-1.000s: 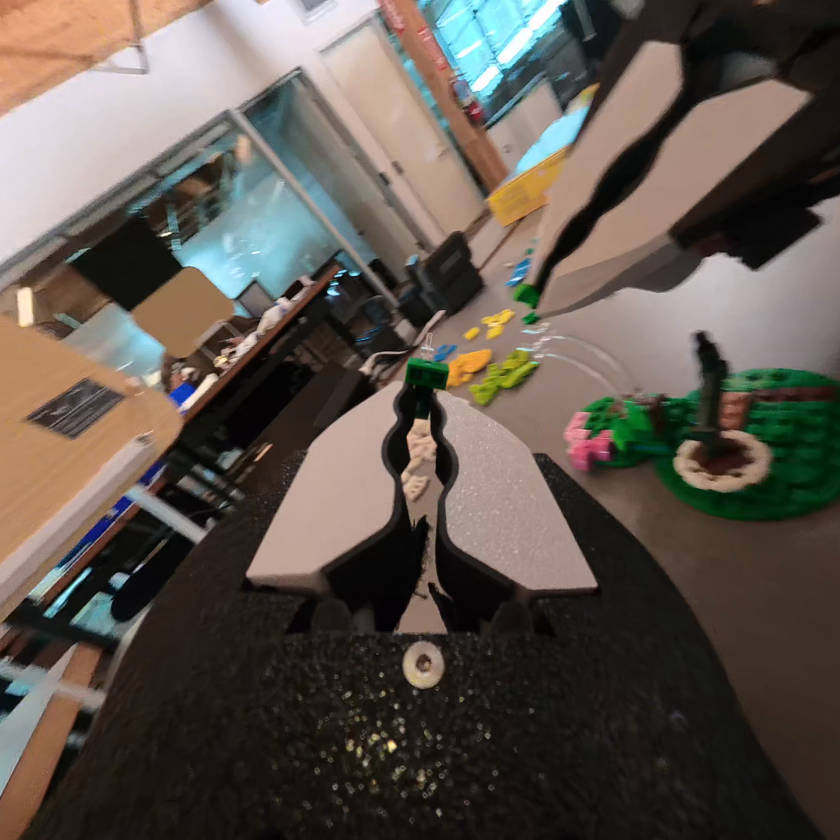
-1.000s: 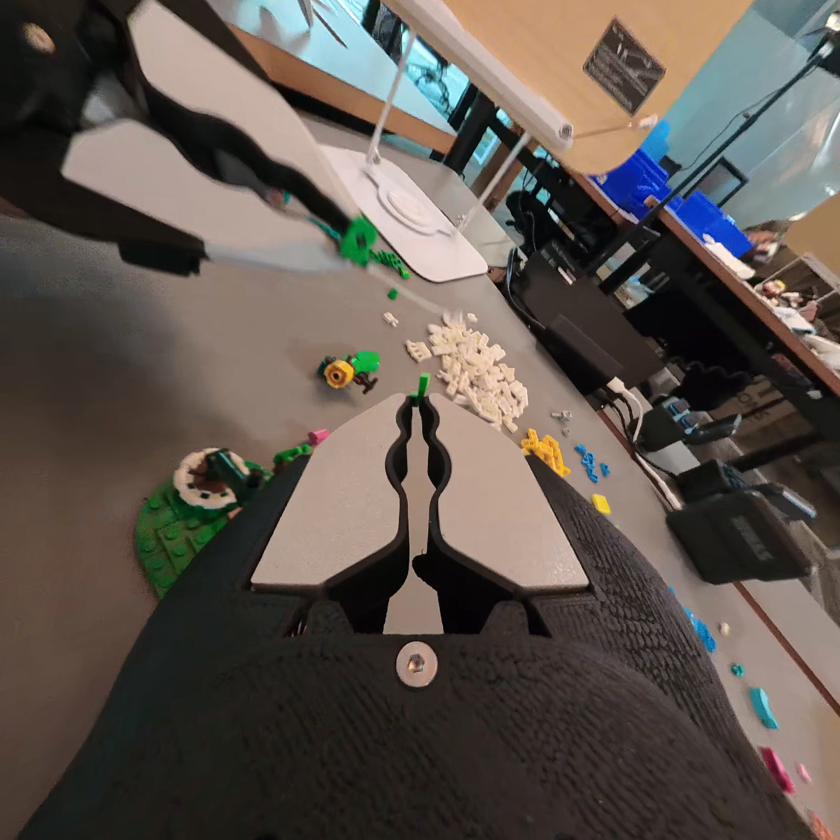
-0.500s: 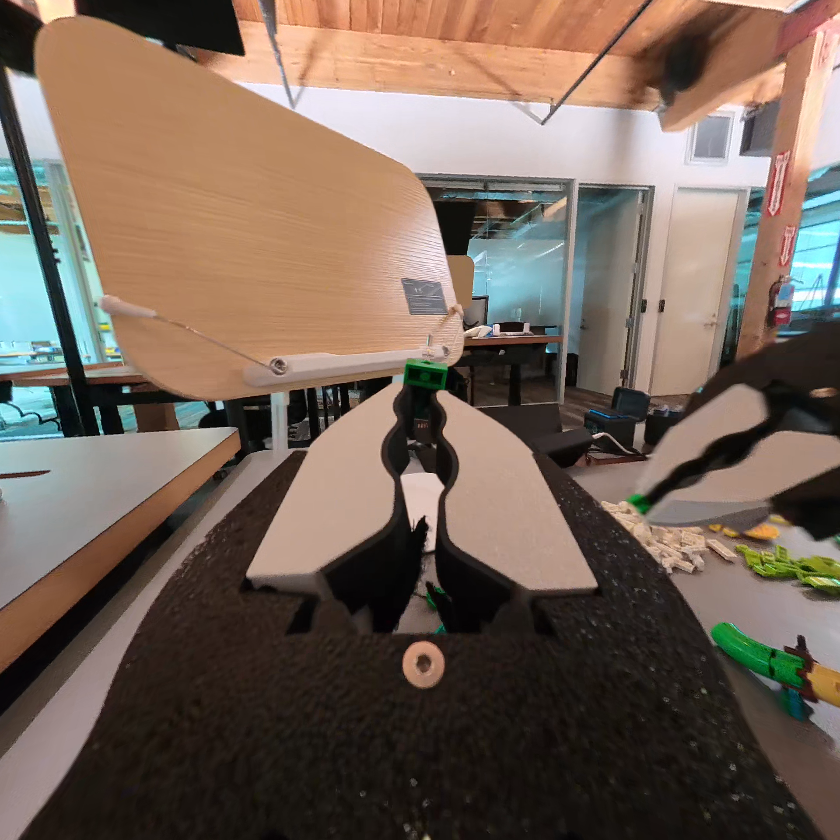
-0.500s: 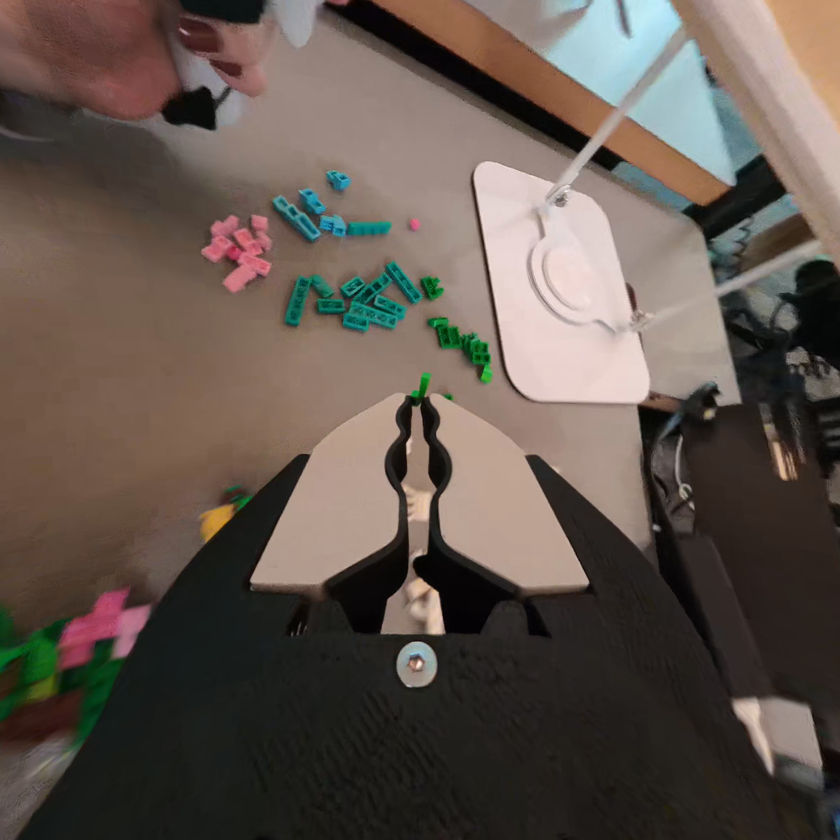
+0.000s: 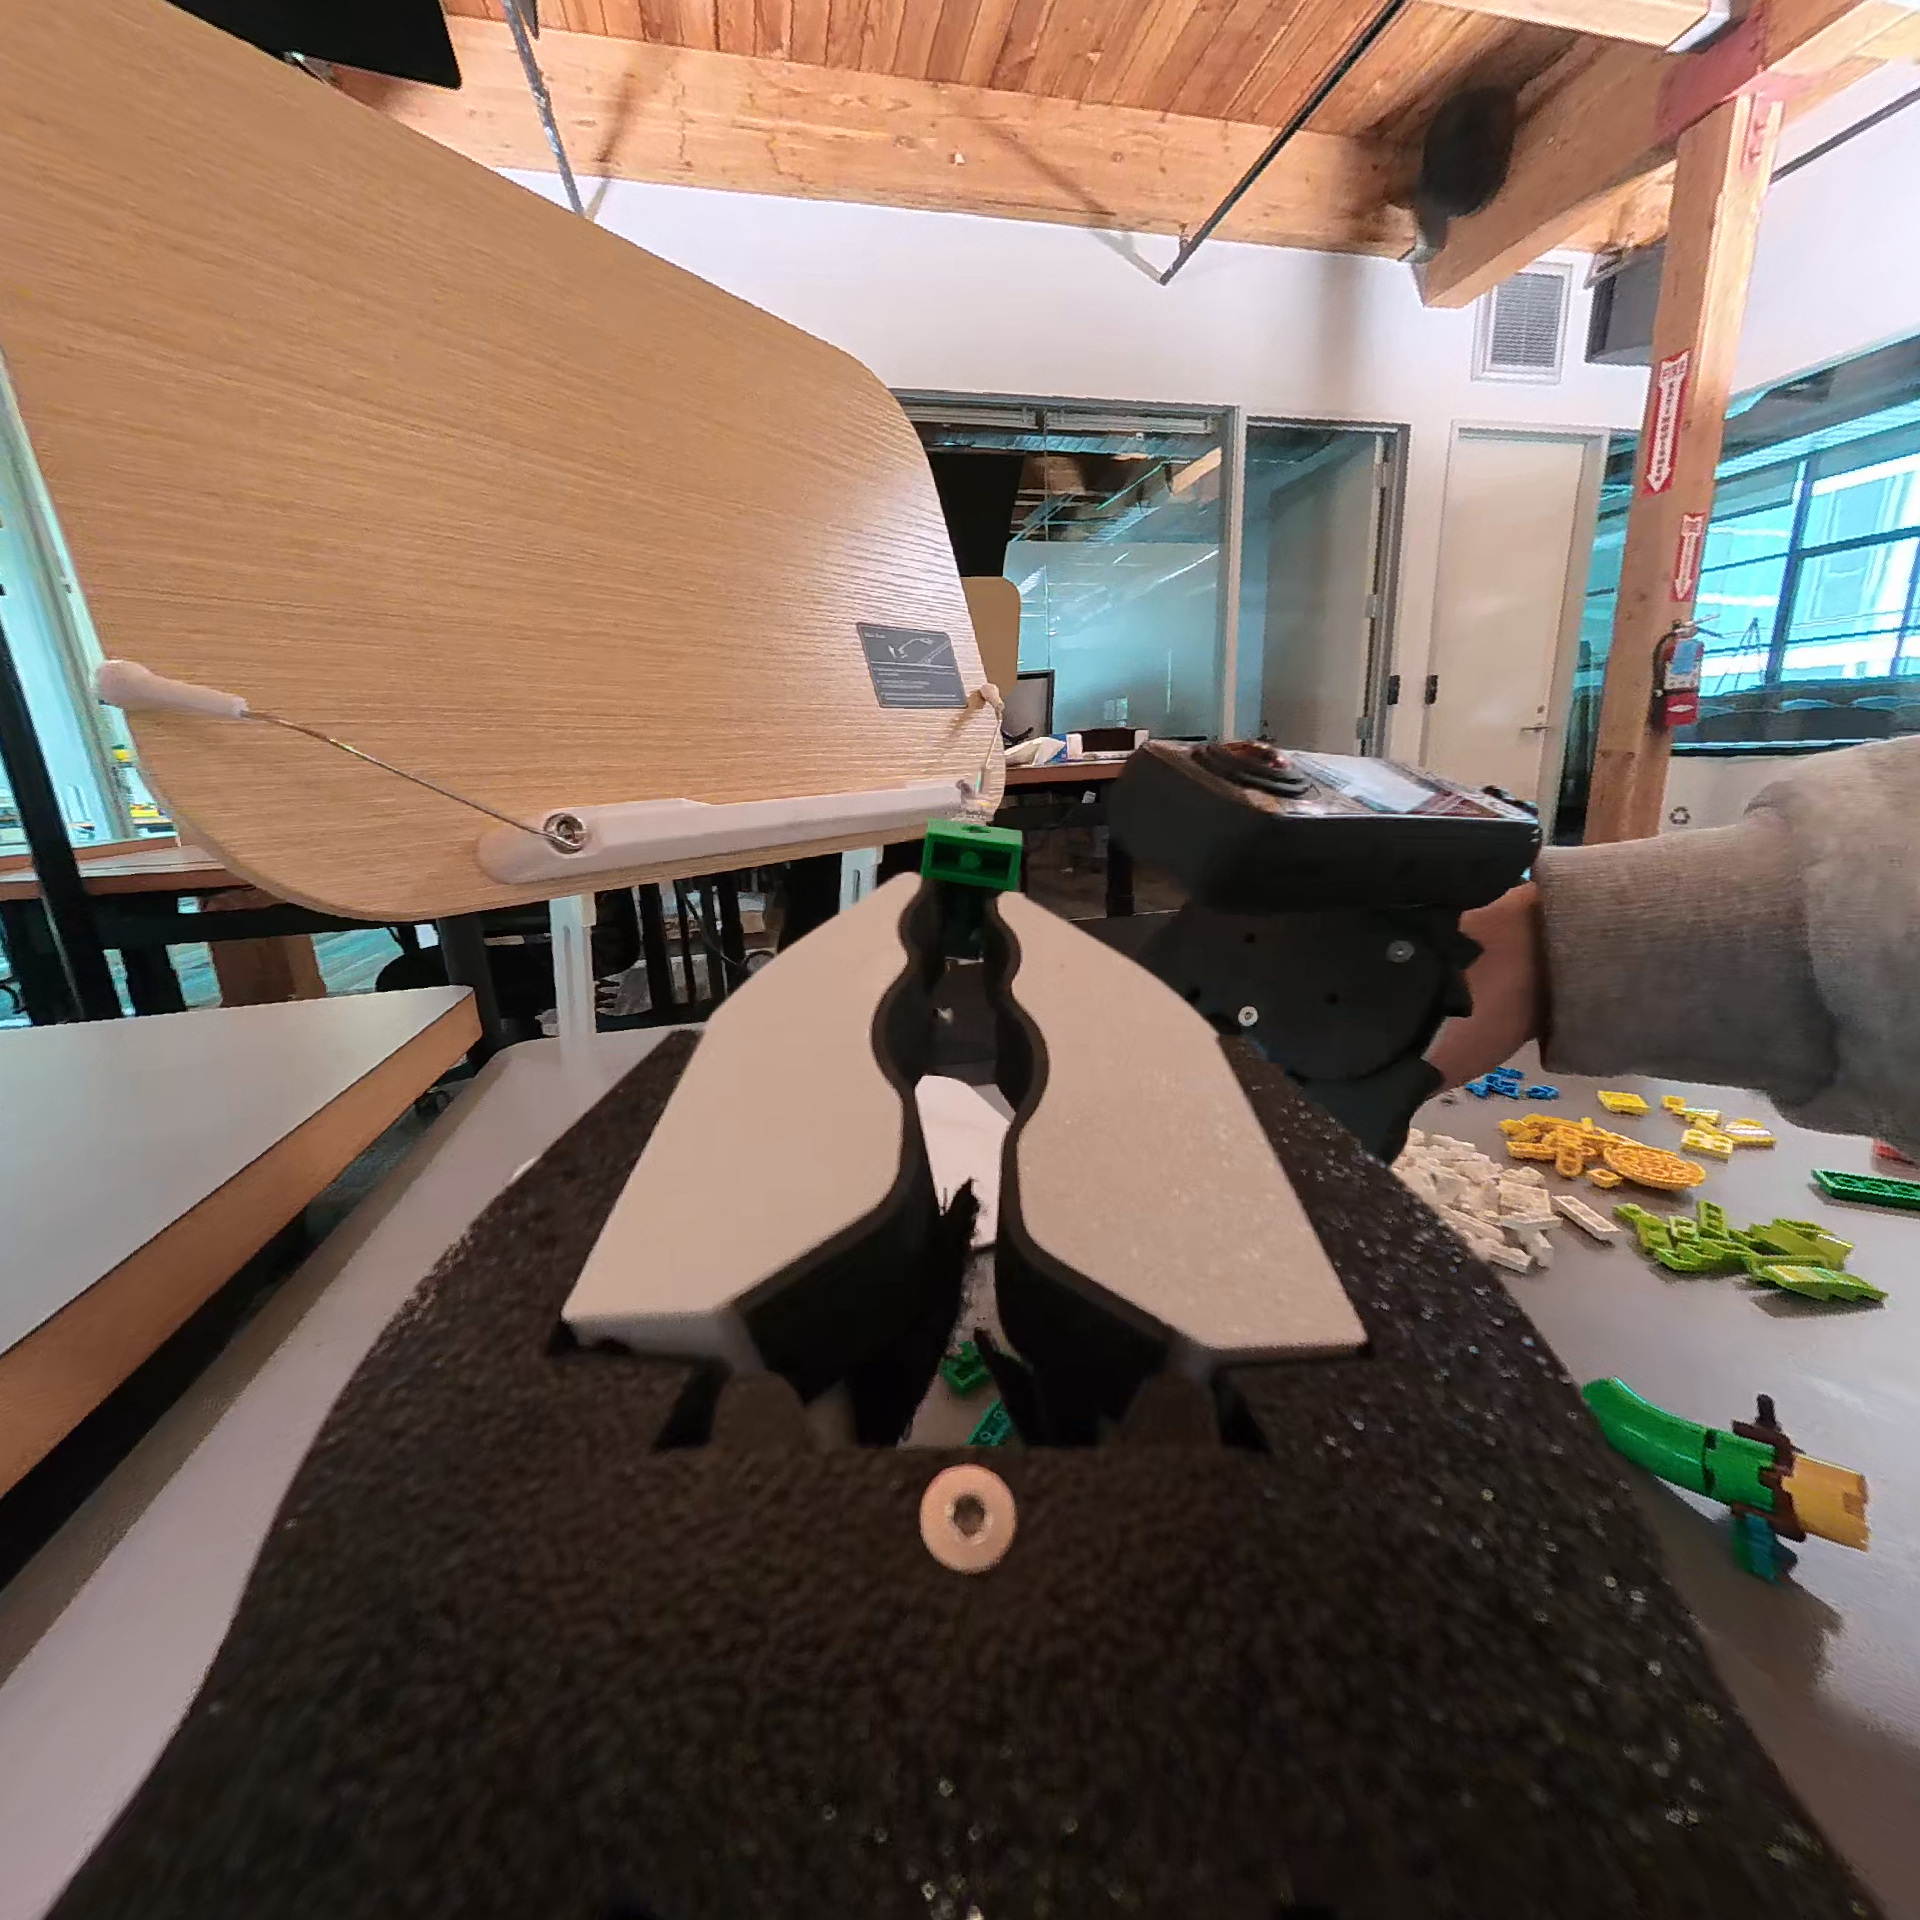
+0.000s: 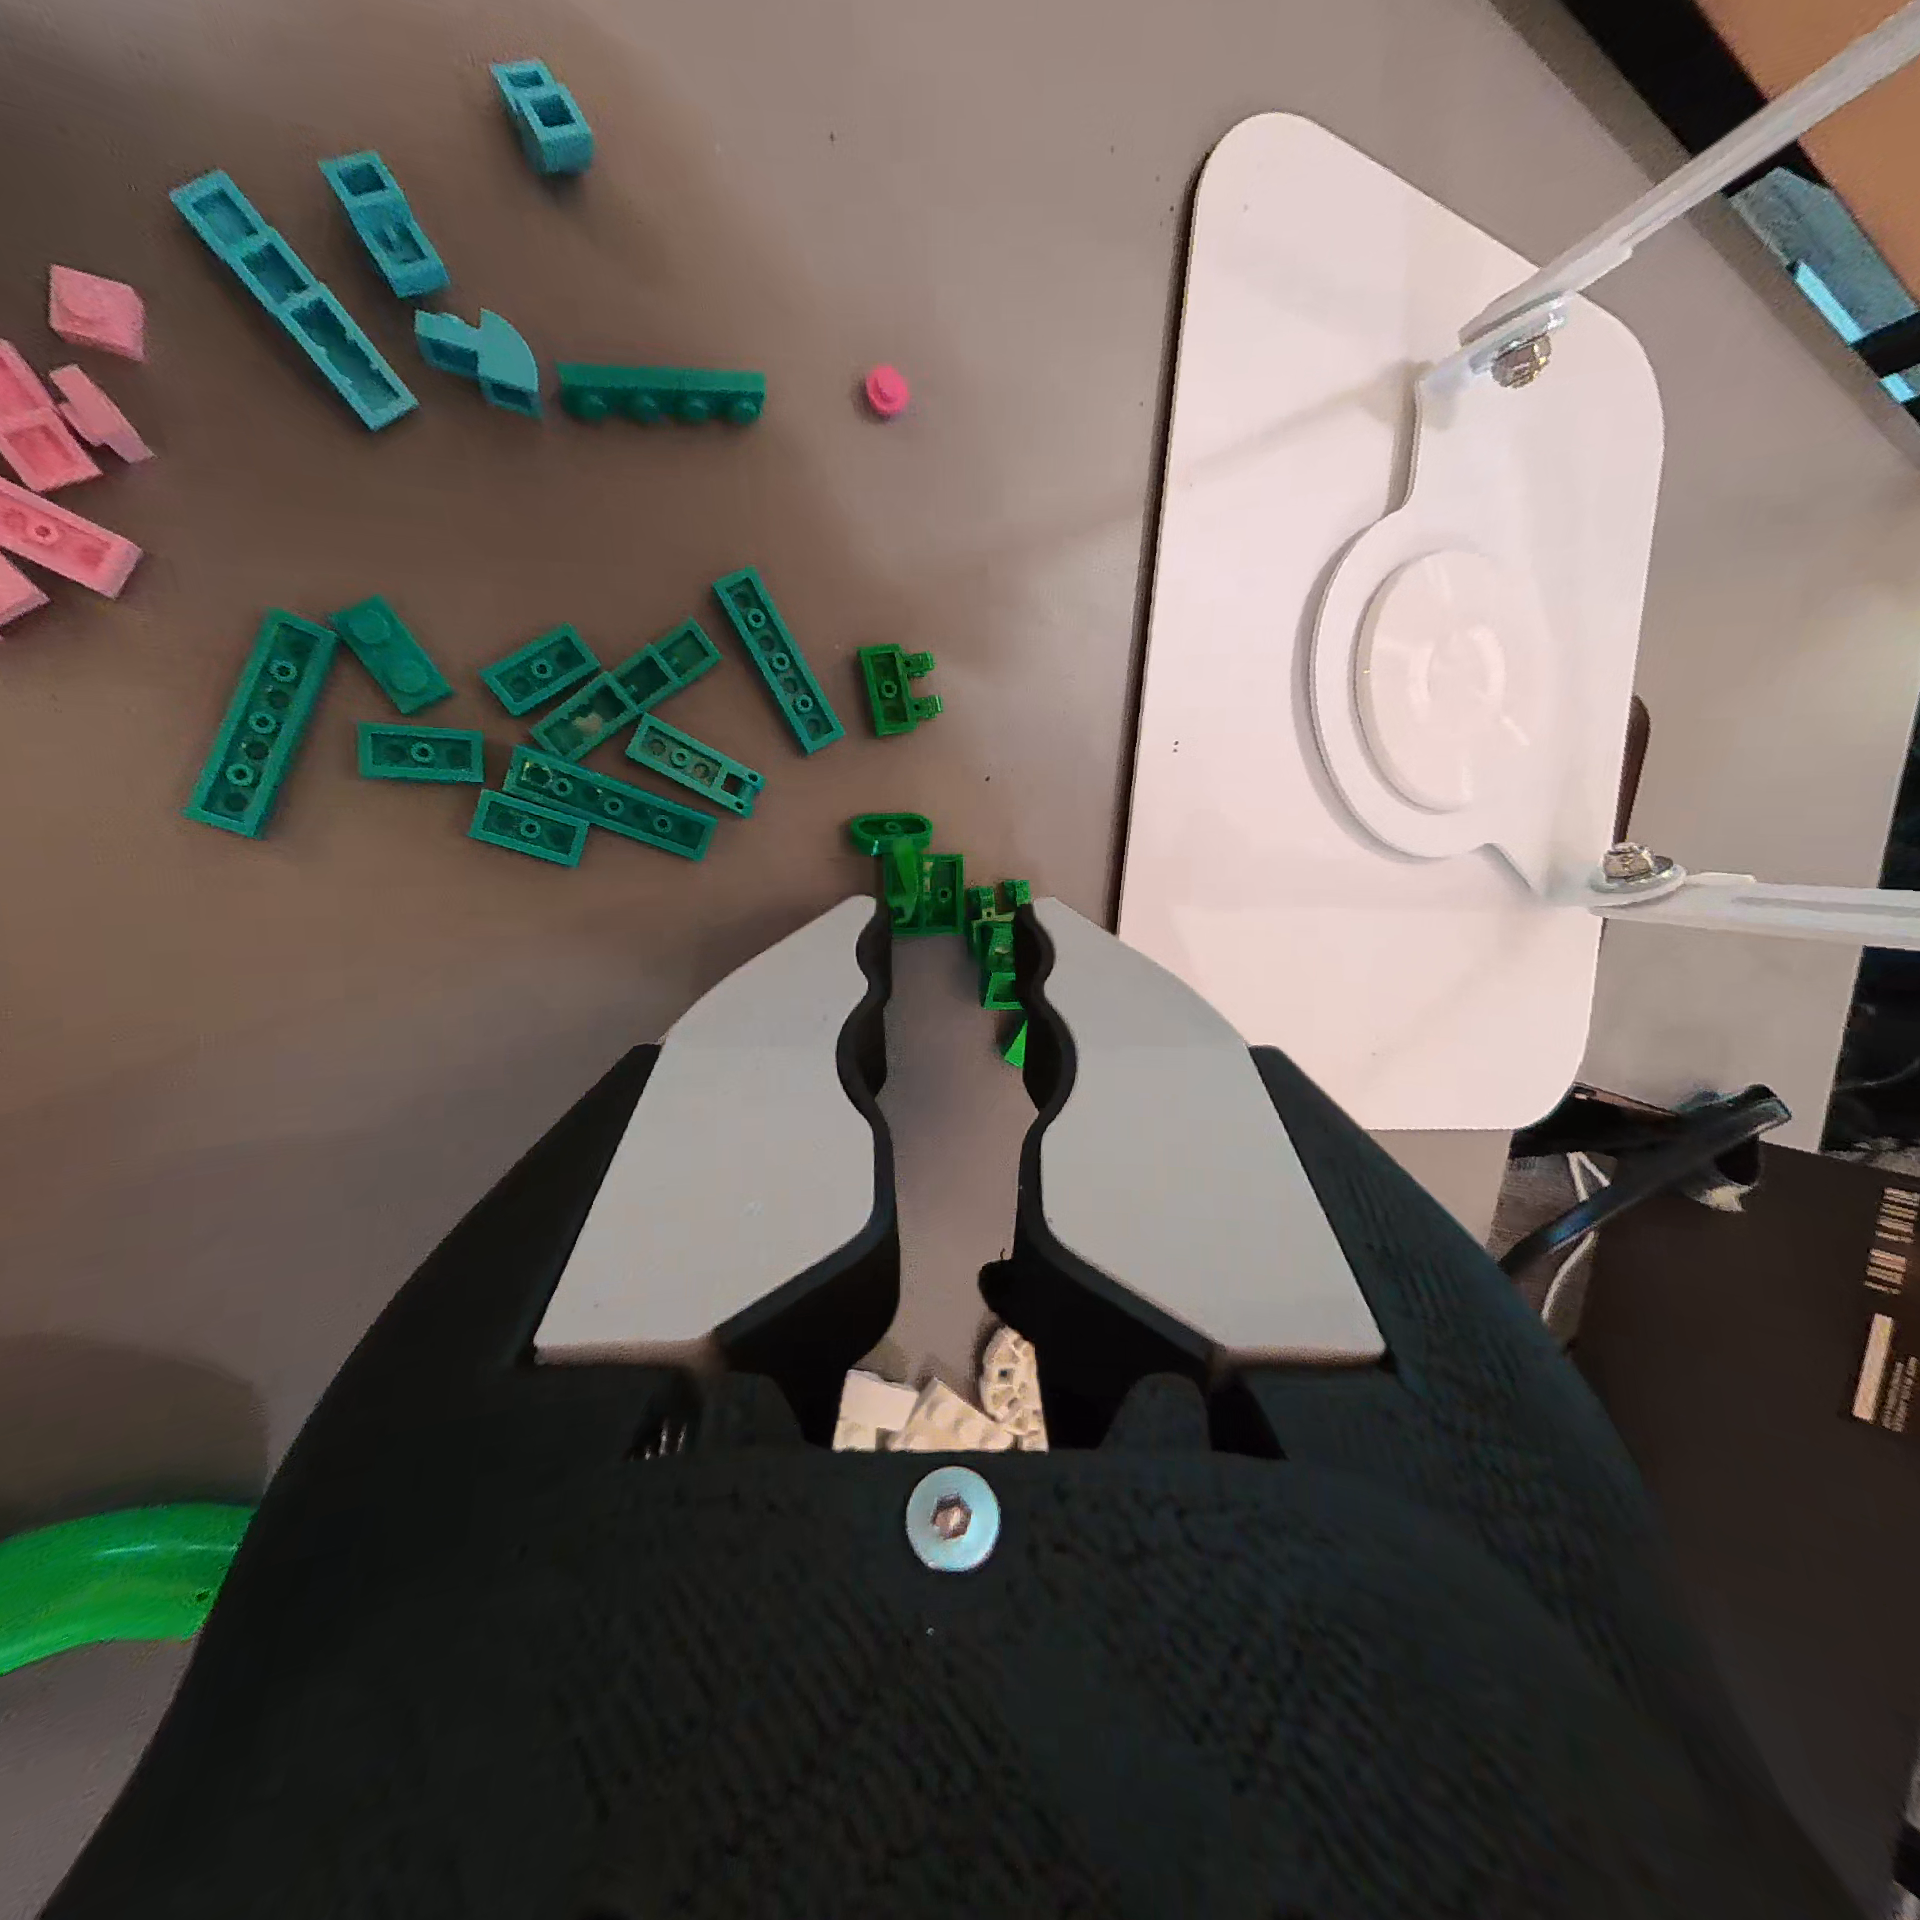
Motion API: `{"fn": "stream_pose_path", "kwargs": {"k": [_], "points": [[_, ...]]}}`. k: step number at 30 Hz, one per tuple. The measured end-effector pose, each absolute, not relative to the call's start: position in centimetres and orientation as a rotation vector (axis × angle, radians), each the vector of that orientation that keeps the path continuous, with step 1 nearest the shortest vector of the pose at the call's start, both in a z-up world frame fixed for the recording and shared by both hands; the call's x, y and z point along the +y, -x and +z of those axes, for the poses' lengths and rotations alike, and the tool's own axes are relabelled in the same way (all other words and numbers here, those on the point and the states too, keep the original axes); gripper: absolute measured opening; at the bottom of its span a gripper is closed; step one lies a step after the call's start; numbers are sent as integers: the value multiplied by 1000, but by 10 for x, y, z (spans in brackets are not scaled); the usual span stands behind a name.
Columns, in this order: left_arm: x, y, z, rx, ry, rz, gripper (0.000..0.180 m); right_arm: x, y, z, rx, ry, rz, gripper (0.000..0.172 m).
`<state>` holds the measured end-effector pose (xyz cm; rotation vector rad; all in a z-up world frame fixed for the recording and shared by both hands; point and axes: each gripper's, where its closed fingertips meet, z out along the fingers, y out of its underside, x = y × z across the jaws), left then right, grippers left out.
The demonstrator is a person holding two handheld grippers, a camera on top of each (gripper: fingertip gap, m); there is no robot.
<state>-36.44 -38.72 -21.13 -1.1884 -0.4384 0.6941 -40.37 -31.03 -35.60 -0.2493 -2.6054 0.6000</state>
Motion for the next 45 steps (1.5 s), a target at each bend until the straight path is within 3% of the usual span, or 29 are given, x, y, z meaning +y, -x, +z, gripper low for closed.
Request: {"fn": "stream_pose_path", "kwargs": {"k": [10, 18, 22, 25, 28, 35, 40, 45], "points": [[-368, 348, -214, -324, 1242, 602, 7, -274, 392, -314, -2432, 342, 613, 25], [-332, 298, -220, -93, 1313, 178, 7, -268, 304, -242, -2231, 439, 696, 44], [-326, 262, -211, 13, 1241, -115, 7, -276, 262, -251, -2210, 729, 873, 47], [-329, 243, -203, 55, 1169, -328, 6, -309, 241, -236, -2071, 783, 1369, 44], [-332, 236, -200, 58, 1112, -468, 6, -317, 230, -217, -1799, 846, 1711, 31], [-328, 215, -200, 98, 1084, -631, 6, -320, 212, -204, -1484, 814, 1830, 20], [-325, 204, -201, 122, 1106, -663, 7, -315, 207, -197, -1446, 811, 1851, 2], [-318, 210, -204, 83, 1154, -549, 5, -308, 210, -199, -1473, 807, 1686, 1]]}}
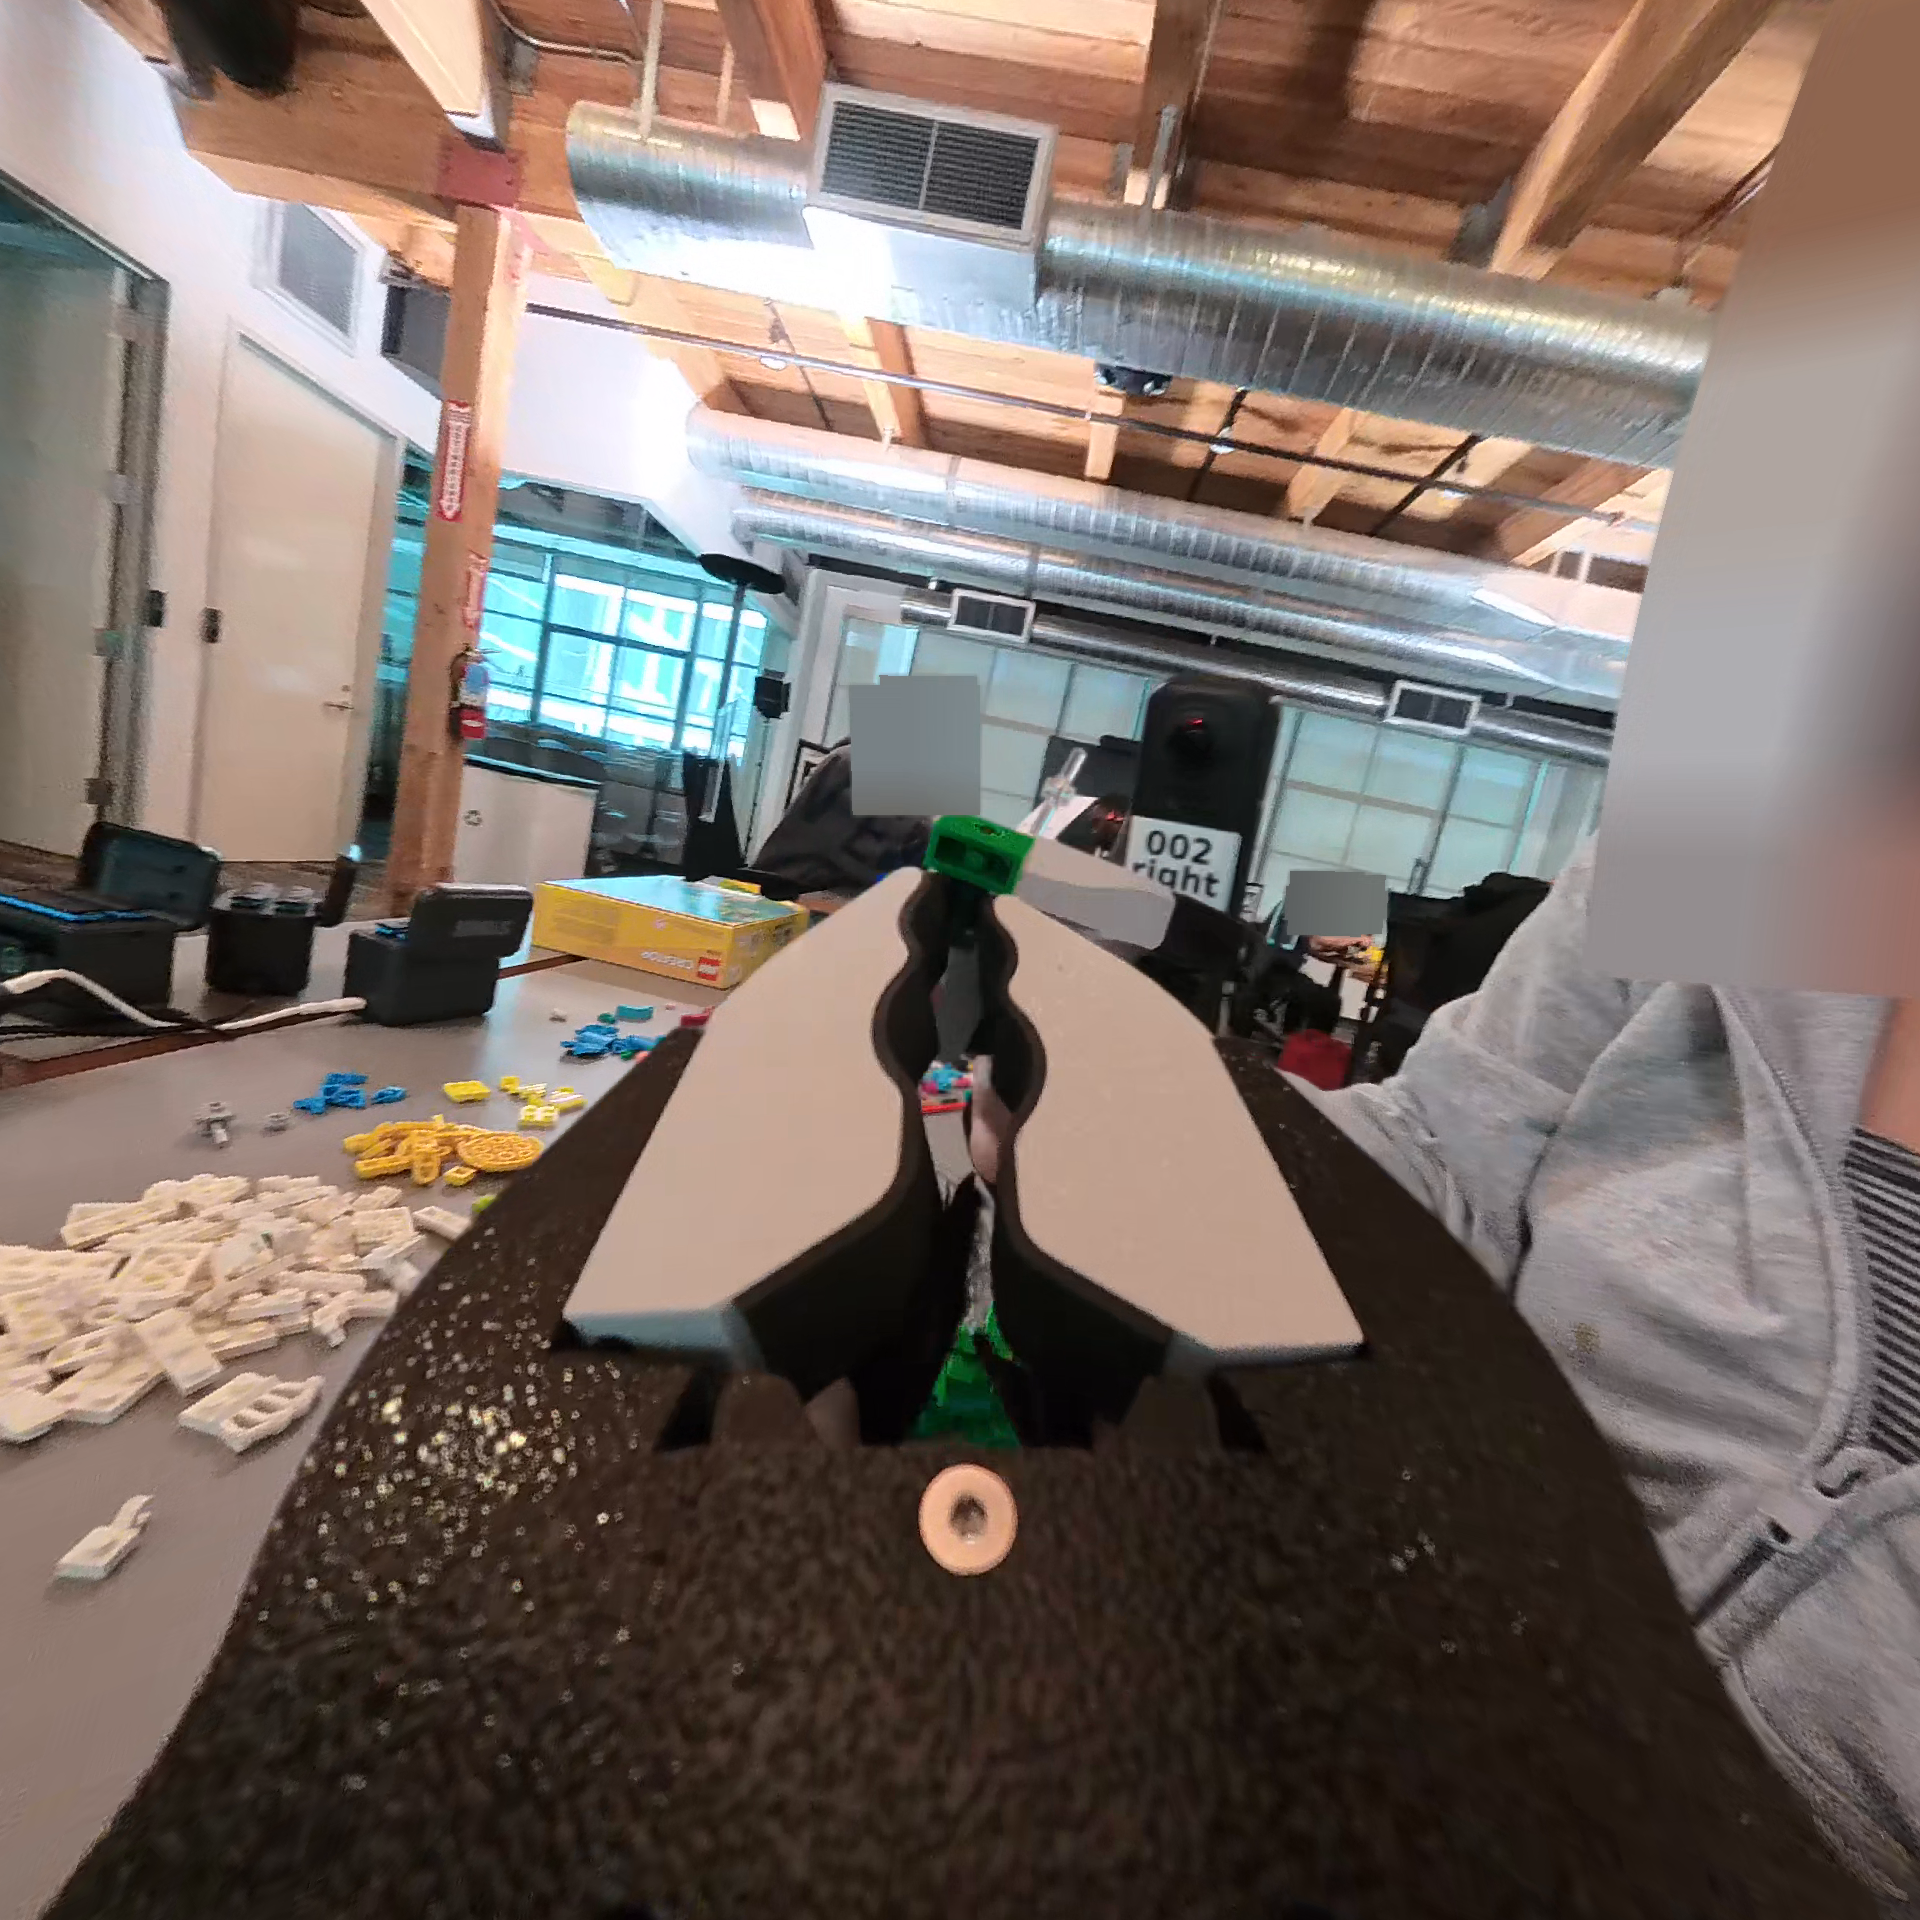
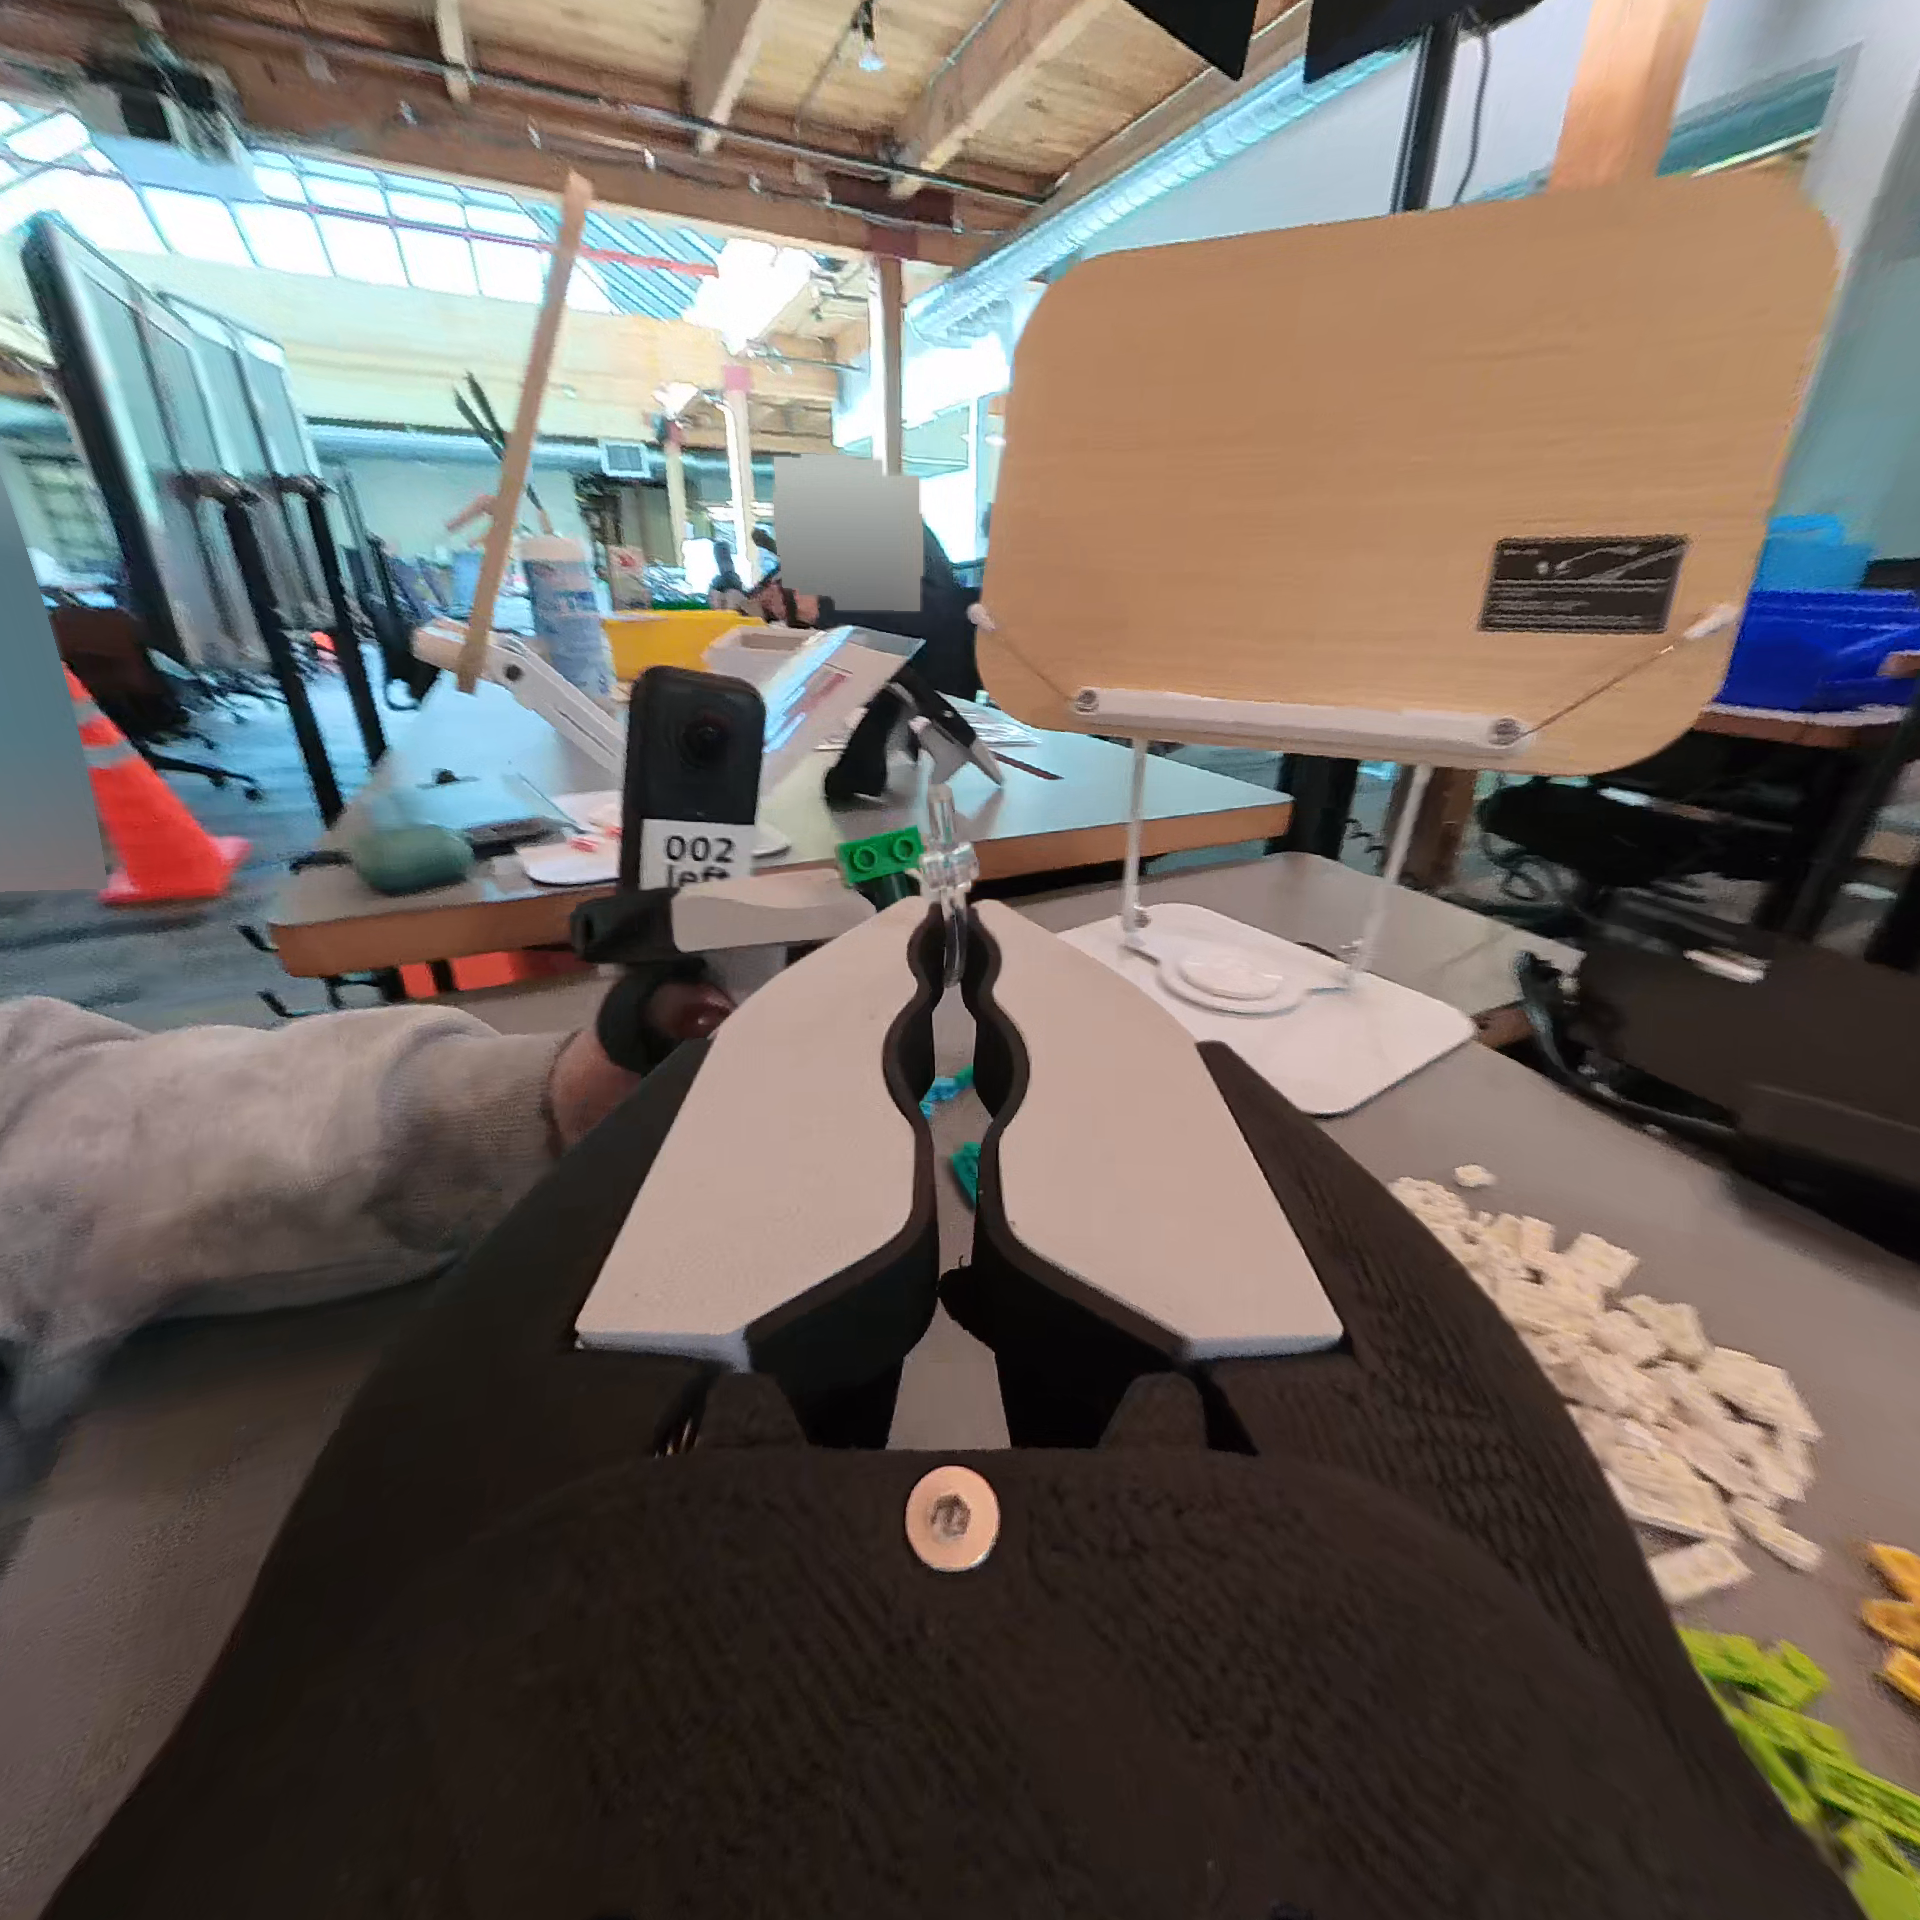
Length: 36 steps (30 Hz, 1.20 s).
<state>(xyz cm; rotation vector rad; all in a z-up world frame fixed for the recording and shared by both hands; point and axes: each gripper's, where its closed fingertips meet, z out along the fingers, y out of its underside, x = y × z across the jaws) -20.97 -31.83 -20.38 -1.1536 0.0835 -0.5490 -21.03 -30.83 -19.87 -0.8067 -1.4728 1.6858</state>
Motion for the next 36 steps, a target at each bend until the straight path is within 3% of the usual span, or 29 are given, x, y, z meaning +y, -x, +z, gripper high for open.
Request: {"fn": "stream_pose_path", "kwargs": {"k": [5, 8, 12, 14, 20, 24, 28, 34, 36], "points": [[-319, 212, -206, 62, 1157, -575, 0, -301, 208, -191, -1419, 726, 1494, 1], [-318, 222, -206, 55, 1214, -432, 6, -288, 204, -185, -1454, 659, 1371, 1], [-307, 227, -221, 147, 1395, 4, 43, -282, 204, -200, -1593, 568, 1152, 1], [-302, 222, -225, 228, 1436, 184, 53, -283, 203, -213, -1676, 486, 1002, 1], [-287, 208, -262, 588, 1591, 712, 46, -292, 196, -240, -1854, 348, 779, 1], [-282, 209, -272, 667, 1589, 909, 19, -292, 195, -249, -1894, 313, 691, 1], [-281, 207, -270, 642, 1595, 893, 26, -294, 194, -252, -1907, 303, 676, 1], [-282, 209, -263, 580, 1596, 895, 18, -292, 196, -245, -1834, 308, 704, 2], [-281, 211, -267, 591, 1620, 902, 18, -285, 199, -253, -1851, 284, 581, 15]]}}
